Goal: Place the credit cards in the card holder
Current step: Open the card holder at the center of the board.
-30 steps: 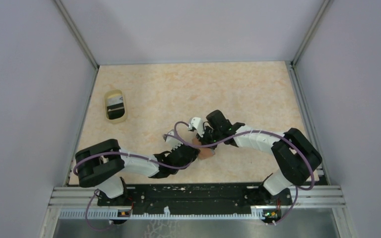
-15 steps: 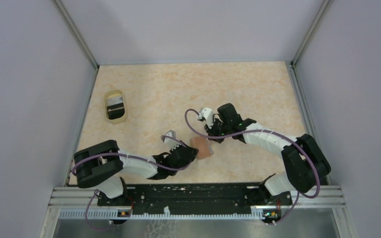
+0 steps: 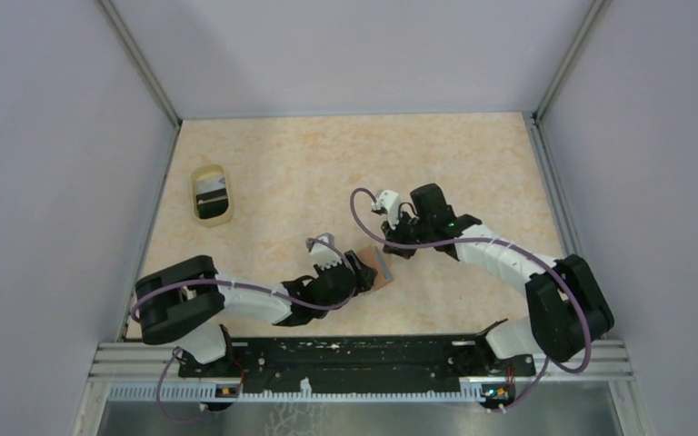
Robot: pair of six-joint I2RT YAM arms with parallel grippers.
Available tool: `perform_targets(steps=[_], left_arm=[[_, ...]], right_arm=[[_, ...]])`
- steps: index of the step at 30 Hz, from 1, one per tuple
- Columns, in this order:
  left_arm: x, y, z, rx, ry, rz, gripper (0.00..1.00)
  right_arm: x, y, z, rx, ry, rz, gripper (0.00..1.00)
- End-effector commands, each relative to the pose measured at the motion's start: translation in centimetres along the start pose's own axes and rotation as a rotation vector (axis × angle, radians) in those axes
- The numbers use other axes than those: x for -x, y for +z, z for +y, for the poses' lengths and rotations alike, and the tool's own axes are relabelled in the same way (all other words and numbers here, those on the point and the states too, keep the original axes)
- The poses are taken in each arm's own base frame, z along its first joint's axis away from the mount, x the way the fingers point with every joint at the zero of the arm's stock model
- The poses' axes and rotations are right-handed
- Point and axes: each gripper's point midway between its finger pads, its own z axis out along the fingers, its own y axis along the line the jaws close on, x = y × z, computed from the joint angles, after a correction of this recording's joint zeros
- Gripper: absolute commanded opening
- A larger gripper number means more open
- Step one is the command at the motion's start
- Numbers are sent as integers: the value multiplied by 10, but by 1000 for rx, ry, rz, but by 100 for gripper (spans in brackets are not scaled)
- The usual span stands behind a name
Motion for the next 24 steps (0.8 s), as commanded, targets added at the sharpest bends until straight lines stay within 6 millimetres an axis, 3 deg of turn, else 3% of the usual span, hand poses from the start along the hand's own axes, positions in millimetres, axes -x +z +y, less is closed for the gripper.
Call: perform_targets(steps=[1, 6, 11, 17, 20, 24], left_arm=[[1, -9, 14, -4, 270, 37, 78], [9, -32, -4, -181, 341, 41, 87], [14, -51, -17, -301, 222, 36, 98], [20, -61, -52, -434, 80, 48, 99], [19, -51, -50, -357, 36, 55, 99], [20, -25, -17, 2, 1, 50, 99]], right_arm=[[34, -17, 4, 31, -22, -115, 0], [37, -20, 7, 55, -14, -131, 0], [38, -21, 11, 84, -9, -141, 0], [38, -21, 13, 97, -5, -145, 0], [37, -21, 14, 101, -3, -146, 0], [37, -21, 14, 103, -1, -146, 0]])
